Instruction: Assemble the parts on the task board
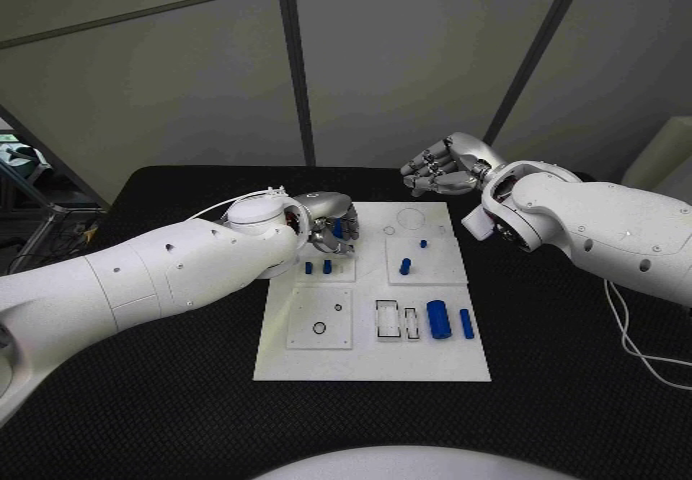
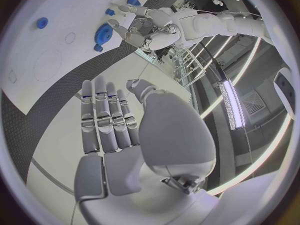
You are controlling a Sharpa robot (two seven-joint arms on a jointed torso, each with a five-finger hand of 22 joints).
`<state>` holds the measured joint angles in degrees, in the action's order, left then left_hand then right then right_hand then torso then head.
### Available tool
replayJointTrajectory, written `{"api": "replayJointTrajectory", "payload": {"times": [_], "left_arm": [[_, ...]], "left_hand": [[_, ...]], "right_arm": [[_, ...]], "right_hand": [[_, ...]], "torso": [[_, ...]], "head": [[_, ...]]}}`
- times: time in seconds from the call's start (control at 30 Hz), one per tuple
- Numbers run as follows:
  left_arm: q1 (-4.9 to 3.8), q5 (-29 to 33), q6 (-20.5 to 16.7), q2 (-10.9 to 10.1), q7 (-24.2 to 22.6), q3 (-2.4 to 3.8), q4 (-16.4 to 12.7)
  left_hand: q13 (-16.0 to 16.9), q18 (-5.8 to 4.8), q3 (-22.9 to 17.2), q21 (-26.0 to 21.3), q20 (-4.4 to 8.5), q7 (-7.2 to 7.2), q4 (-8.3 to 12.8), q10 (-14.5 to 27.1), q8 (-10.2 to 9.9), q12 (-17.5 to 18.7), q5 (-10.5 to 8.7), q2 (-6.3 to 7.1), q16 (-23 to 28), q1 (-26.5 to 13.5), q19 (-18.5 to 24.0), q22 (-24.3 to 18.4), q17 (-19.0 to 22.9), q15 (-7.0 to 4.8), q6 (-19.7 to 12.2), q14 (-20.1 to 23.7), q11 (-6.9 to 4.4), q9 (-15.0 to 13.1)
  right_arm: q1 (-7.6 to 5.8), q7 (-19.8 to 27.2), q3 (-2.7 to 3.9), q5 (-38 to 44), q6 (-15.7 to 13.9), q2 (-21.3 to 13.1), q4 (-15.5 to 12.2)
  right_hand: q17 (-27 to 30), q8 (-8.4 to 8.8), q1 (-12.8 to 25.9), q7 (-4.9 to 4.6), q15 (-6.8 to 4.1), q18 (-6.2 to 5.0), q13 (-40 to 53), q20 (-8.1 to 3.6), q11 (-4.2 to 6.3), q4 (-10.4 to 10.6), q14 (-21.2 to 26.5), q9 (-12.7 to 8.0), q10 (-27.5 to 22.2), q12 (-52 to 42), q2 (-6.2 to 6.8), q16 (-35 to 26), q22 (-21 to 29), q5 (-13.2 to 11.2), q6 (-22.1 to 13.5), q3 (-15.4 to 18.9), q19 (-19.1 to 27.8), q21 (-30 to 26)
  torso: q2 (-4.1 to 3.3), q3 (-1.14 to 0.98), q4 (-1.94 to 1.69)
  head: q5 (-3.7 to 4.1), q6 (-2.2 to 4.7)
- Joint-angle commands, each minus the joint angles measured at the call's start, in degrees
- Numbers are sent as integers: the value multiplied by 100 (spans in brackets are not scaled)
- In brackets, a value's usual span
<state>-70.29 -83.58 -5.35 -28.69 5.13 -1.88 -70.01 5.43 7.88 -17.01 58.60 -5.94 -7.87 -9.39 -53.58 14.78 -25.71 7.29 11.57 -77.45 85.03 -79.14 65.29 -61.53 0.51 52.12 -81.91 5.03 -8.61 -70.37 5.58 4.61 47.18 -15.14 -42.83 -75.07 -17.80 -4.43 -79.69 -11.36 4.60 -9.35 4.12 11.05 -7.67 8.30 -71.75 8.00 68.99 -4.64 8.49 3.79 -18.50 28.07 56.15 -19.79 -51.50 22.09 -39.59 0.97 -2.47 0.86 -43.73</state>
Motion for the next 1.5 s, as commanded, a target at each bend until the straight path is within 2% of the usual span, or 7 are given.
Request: {"api": "replayJointTrajectory", "payload": {"times": [0.03, 0.77, 1.5], "left_arm": [[-3, -121, 198, 30, 54, 2, 31], [11, -142, 250, 151, 146, 2, 240], [24, -141, 371, 203, 155, 2, 281]], "left_hand": [[-14, -132, -50, 43, 0, -8, 25, -28, -32, 42, 7, -57, -29, -33, -44, 25, -2, -2, 58, -42, 12, 17], [-93, -184, -340, 330, 42, -1, 156, -302, -117, 133, 14, -205, -68, 102, -153, 286, 1, -50, 222, -107, -41, 106], [-132, -203, -396, 420, 46, -20, 173, -347, -226, 227, 5, -126, -67, 23, -189, 371, 44, -51, 177, -117, -34, 171]], "right_arm": [[-10, 44, 3, 13, 28, 11, -5], [-10, 42, 3, 13, 42, 50, 14], [-10, 40, 3, 13, 47, 48, 7]], "right_hand": [[5, 5, 36, -22, 14, -100, -6, 26, 19, 11, 42, 2, -6, -23, -7, -9, 5, -20, 12, -17, -7, -23], [7, 10, 43, -24, 16, -100, -8, 27, 16, 13, 43, 1, -10, -21, -8, -9, 7, -18, 6, -19, -7, -27], [7, 10, 43, -24, 16, -100, -8, 27, 16, 13, 43, 1, -10, -21, -8, -9, 7, -18, 6, -19, -7, -27]], "torso": [[7, 0, 0], [7, 5, -3], [9, 4, -4]], "head": [[-11, -9], [-28, -41], [-25, -68]]}}
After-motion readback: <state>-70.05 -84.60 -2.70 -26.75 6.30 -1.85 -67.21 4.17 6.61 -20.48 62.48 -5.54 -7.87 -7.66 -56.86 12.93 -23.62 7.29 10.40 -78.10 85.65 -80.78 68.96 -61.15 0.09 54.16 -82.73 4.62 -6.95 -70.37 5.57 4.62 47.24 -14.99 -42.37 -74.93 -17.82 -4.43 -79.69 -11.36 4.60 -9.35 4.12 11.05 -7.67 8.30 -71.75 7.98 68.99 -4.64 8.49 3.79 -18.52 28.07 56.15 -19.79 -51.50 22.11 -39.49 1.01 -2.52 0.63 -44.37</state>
